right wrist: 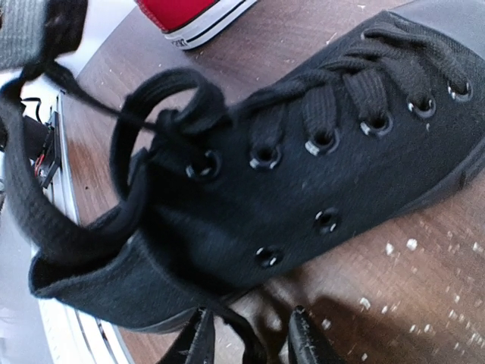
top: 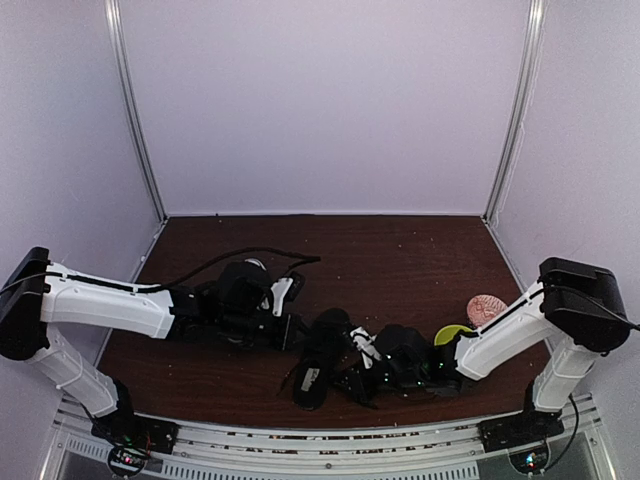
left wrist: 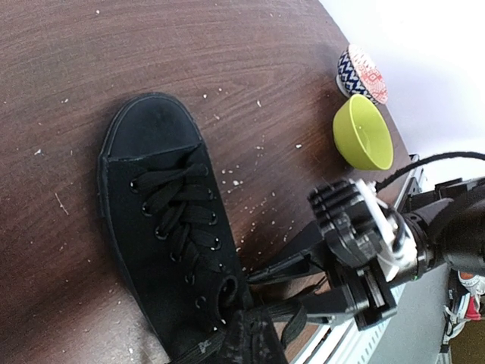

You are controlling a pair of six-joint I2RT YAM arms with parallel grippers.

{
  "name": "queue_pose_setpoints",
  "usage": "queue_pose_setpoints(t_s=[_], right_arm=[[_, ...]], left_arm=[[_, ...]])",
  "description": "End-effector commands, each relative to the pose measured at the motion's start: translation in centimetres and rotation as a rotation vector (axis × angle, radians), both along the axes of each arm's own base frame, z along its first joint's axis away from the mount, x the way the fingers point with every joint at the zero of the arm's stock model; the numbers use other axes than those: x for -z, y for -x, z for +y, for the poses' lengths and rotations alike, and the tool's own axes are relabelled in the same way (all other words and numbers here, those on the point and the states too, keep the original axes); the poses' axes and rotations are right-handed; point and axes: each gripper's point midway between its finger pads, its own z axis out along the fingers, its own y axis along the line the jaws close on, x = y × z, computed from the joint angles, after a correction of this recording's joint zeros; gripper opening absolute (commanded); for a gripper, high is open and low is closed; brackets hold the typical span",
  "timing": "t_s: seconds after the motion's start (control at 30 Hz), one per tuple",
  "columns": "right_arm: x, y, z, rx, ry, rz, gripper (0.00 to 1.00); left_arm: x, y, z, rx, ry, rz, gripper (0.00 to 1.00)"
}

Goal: Tie the shoes
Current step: Pick up the item from the center of the board.

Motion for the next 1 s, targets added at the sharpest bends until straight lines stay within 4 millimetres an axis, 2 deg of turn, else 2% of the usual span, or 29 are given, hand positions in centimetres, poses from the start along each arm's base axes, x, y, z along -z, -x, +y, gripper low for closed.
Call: queue_pose_setpoints(t_s=[0.0,0.13,0.2,0.33,0.53,0.97], right_arm=[[-1.2,-0.6,1.4,-0.036,-0.094,0.016,0.27],[-2.1,-0.6,1.2,-0.049,-0.156,0.021,0.07],[-2.6,-0.6,0.8,-0.046,-0.184,0.021,0.00],[-3.2,-0.8,-0.1,-0.028,-0.195,0.018,0.00],[-4.3,-2.1,-0.6,0.025,-0.156,-0.003,0.00],[-6.4,-3.4,1.2,0.010,-0.114,-0.036,0.00]], left_arm=[[-0.7,0.0,0.1,0.020,0.017,-0.024,0.00],[-0.6,0.2,0.1,0.041,0.016,-0.038,0.00],[-0.3,0.3,0.1,0.060,0.015,-0.053,0.00],[-0.3,0.7,-0.1,0.105,0.024,-0.080,0.00],[-0.2,1.3,0.0,0.167,0.023,-0.125,0.00],[1.0,2.0,1.5,0.219,-0.033,-0.189,0.00]])
